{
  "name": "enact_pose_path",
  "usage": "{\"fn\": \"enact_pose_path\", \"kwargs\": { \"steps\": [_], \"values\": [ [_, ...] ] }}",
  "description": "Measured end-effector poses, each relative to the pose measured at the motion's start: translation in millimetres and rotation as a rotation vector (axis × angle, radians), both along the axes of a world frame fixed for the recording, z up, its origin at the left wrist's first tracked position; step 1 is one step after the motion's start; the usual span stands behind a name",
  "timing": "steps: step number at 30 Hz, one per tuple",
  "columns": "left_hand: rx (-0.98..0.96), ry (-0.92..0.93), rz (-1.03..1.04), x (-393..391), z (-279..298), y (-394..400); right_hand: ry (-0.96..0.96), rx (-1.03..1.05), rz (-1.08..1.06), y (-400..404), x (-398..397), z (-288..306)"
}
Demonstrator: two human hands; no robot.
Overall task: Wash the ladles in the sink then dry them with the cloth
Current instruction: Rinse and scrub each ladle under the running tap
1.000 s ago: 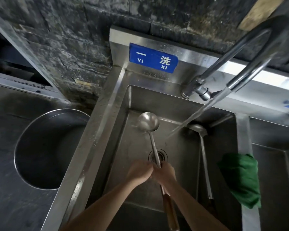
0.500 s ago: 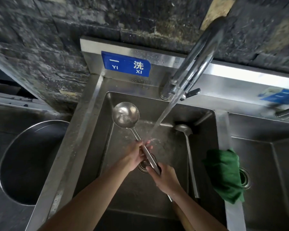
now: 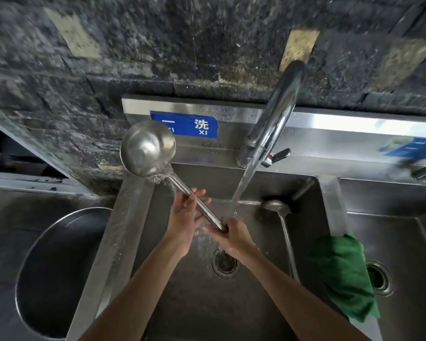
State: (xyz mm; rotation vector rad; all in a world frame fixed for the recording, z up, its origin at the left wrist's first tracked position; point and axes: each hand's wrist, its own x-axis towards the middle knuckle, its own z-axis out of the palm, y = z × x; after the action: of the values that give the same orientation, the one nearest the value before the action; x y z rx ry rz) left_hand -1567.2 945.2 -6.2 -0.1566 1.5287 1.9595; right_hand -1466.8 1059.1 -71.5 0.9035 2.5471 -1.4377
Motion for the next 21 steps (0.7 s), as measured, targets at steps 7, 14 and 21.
{"fn": "enact_pose_path", "kwargs": {
  "steps": [7,14,21],
  "values": [
    [-0.090,0.084,-0.064,-7.1,1.7,-7.7,-0.213,0.082,0.004,-4.9,40.9,-13.9],
    [-0.140,-0.100,-0.140,51.1,-34.7,4.9,-0.144,0.104,0.015,-18.6,25.3,14.1],
    [-0.137,-0.383,-0.137,56.5,-53.8,6.7,-0.280,0.213,-0.003,-13.4,96.2,13.0]
  ]
}}
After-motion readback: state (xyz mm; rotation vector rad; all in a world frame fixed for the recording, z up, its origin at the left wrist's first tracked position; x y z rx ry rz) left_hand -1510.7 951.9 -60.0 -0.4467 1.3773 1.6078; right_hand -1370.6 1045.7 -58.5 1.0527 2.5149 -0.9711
